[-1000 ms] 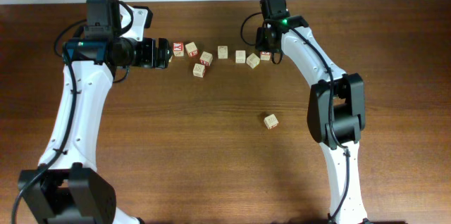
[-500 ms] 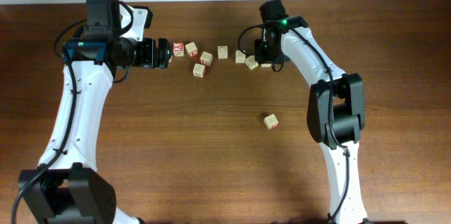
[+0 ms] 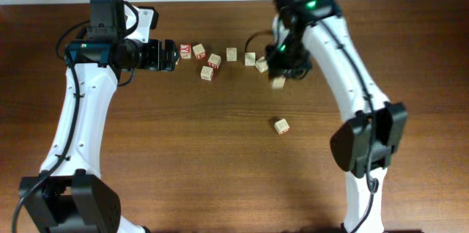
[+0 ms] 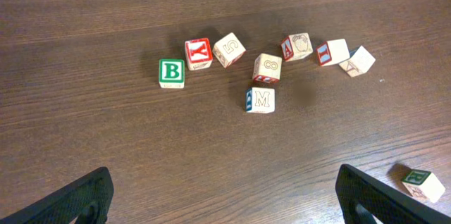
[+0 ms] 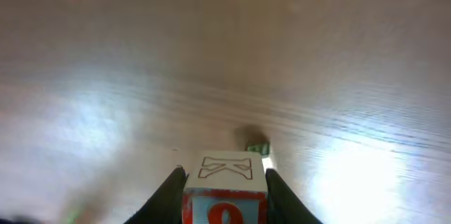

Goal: Rotate 4 blocks
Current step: 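Grasp the red 9 block with right gripper, set beside first block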

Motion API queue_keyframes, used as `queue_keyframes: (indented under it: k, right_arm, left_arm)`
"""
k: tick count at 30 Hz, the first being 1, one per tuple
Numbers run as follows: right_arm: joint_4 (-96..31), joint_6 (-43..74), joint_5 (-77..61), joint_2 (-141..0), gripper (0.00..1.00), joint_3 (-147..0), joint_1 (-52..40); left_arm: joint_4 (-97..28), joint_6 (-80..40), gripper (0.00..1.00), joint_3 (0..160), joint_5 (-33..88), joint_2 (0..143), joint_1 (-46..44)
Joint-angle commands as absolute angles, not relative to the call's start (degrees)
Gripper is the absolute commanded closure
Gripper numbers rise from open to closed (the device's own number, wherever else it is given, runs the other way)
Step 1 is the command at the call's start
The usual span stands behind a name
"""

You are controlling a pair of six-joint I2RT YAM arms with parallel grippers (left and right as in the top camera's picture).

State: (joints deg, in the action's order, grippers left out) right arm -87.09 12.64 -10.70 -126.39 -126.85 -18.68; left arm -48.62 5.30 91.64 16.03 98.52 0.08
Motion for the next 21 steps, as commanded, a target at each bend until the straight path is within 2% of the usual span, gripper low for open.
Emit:
queue_keyframes:
  k: [1, 4, 10, 12, 14, 17, 21]
  right_arm:
    - [-84.86, 11.14, -11.77, -127.04, 0.74, -114.65, -23.24]
    - [-80.12, 11.16, -11.81, -127.04, 0.74, -106.48, -24.36]
    - [-73.84, 11.18, -8.25, -127.04, 0.73, -99.85, -27.03]
    - [-73.63, 11.18, -7.68, -127.04, 0.72, -99.85, -27.09]
    - [-73.78, 11.18, -7.70, -127.04, 0.65, -99.85, -27.09]
    - [-74.78, 11.38, -7.73, -127.04, 0.58, -99.85, -27.09]
    - [-74.50, 11.40, -7.66, -127.04, 0.58, -107.28, -26.39]
  left_arm:
    - [-48.58, 4.97, 0.01, 92.62, 16.05, 98.78, 0.16]
    - [-48.58, 4.97, 0.01, 92.62, 16.05, 98.78, 0.16]
    - [-48.56, 4.97, 0.01, 92.62, 16.08, 98.78, 0.16]
    - [-48.58, 4.97, 0.01, 92.62, 16.08, 98.78, 0.16]
    - [-48.56, 4.97, 0.01, 92.62, 16.08, 98.78, 0.16]
    - [-48.56, 4.97, 0.01, 92.62, 16.08, 98.78, 0.16]
    - [-48.58, 4.97, 0.01, 92.62, 16.08, 98.78, 0.16]
